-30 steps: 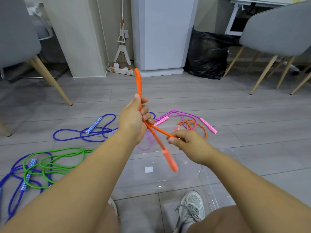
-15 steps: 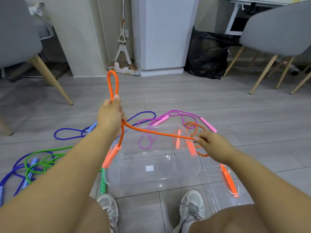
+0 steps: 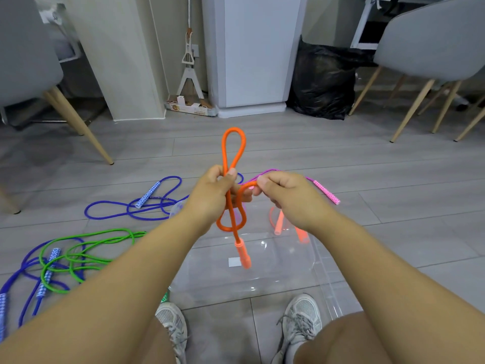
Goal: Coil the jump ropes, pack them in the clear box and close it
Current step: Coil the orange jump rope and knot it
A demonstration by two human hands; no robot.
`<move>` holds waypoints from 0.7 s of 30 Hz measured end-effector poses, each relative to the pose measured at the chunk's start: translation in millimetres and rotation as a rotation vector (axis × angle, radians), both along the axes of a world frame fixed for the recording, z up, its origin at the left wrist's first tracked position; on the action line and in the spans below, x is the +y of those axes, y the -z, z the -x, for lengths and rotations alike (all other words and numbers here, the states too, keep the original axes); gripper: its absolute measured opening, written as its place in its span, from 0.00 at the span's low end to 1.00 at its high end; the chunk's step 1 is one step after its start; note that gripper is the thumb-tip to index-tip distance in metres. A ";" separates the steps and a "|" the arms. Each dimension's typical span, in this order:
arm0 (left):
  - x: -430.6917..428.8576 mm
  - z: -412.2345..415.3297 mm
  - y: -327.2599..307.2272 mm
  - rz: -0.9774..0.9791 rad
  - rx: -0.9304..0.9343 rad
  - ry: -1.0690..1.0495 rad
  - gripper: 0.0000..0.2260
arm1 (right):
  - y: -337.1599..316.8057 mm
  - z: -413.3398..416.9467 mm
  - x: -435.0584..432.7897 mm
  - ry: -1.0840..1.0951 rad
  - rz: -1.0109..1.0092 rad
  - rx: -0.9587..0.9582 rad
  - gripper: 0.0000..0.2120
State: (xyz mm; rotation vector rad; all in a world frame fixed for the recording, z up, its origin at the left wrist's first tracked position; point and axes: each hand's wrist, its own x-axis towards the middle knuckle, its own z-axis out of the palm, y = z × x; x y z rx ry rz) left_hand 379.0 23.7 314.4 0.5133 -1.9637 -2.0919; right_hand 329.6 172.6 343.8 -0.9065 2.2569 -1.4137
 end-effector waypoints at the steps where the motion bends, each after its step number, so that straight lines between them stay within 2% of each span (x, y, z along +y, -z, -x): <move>1: 1.5 -0.5 -0.8 0.013 0.000 0.011 0.08 | -0.5 0.9 -3.1 0.022 0.034 -0.013 0.12; 8: 5.2 2.0 -4.3 -0.016 -0.023 -0.022 0.11 | 6.1 12.6 -9.4 0.138 0.109 0.047 0.11; 13: -14.0 -1.0 -5.9 -0.101 -0.027 -0.071 0.12 | 22.8 26.4 17.6 0.097 -0.078 0.133 0.08; 16: -27.0 -5.5 -9.0 -0.157 0.006 -0.113 0.12 | 35.9 38.9 42.0 0.152 -0.163 0.122 0.07; 21: -50.3 -12.3 -15.0 -0.278 0.080 -0.210 0.12 | 44.8 49.9 73.3 0.252 -0.173 0.078 0.07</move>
